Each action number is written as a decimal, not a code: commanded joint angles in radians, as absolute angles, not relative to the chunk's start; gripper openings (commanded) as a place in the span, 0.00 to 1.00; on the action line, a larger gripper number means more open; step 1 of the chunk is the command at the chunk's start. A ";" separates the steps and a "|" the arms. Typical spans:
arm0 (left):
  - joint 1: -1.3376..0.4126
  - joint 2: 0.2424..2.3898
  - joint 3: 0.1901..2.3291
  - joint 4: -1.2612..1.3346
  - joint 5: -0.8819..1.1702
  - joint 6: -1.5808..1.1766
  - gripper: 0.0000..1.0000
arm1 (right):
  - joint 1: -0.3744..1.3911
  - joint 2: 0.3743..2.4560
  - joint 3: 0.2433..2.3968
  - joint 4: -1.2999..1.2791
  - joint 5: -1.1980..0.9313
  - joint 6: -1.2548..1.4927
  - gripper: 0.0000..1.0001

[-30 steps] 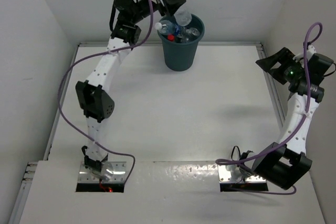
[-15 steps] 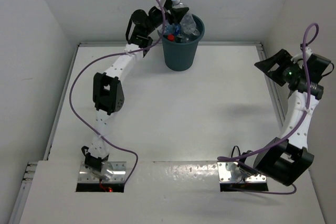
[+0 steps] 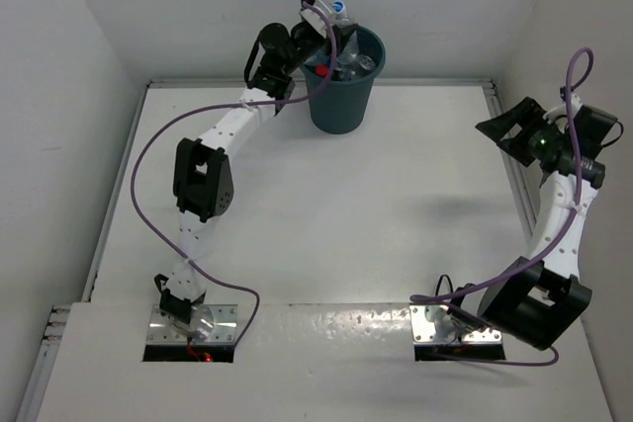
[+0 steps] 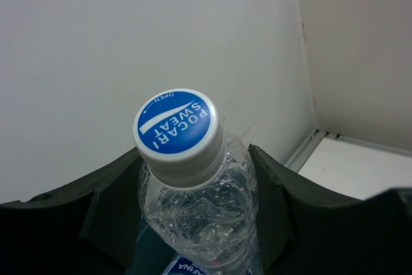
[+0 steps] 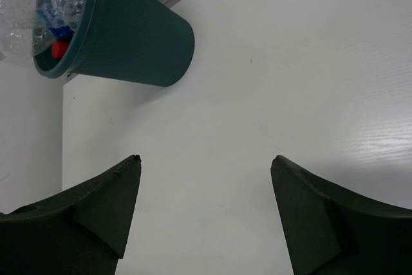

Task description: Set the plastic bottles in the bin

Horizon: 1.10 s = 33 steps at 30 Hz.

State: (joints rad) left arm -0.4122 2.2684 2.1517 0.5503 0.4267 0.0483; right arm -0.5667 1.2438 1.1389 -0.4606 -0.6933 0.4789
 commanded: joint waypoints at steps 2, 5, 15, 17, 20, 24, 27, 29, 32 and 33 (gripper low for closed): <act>-0.425 2.198 2.158 0.422 0.433 0.127 0.38 | -0.560 1.235 1.124 -0.433 -0.715 0.468 0.80; -0.425 2.207 2.169 0.384 0.433 0.117 0.38 | -0.563 1.235 1.123 -0.437 -0.715 0.462 0.80; -0.436 2.217 2.097 0.322 0.399 0.155 0.38 | -0.560 1.233 1.106 -0.443 -0.713 0.457 0.80; -0.436 2.184 2.071 0.373 0.390 0.155 0.38 | -0.561 1.230 1.101 -0.443 -0.710 0.457 0.80; -0.445 2.163 2.112 0.373 0.413 0.178 0.37 | -0.560 1.229 1.091 -0.437 -0.718 0.460 0.80; -0.436 2.112 2.014 0.638 0.477 0.050 0.37 | -0.557 1.223 1.074 -0.426 -0.724 0.474 0.80; -0.422 2.124 2.019 0.716 0.477 -0.041 0.37 | -0.551 1.215 1.063 -0.425 -0.723 0.466 0.80; -0.422 2.157 2.060 0.726 0.477 -0.051 0.38 | -0.552 1.213 1.062 -0.428 -0.721 0.466 0.80; -0.431 2.207 2.129 0.726 0.465 -0.051 0.38 | -0.552 1.216 1.061 -0.434 -0.723 0.462 0.80; -0.440 2.220 2.147 0.726 0.465 -0.051 0.38 | -0.551 1.216 1.062 -0.436 -0.723 0.459 0.80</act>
State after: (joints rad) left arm -0.4259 2.2051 2.0594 0.6048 0.4446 -0.0097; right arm -0.5575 1.2407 1.0653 -0.4576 -0.7078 0.4709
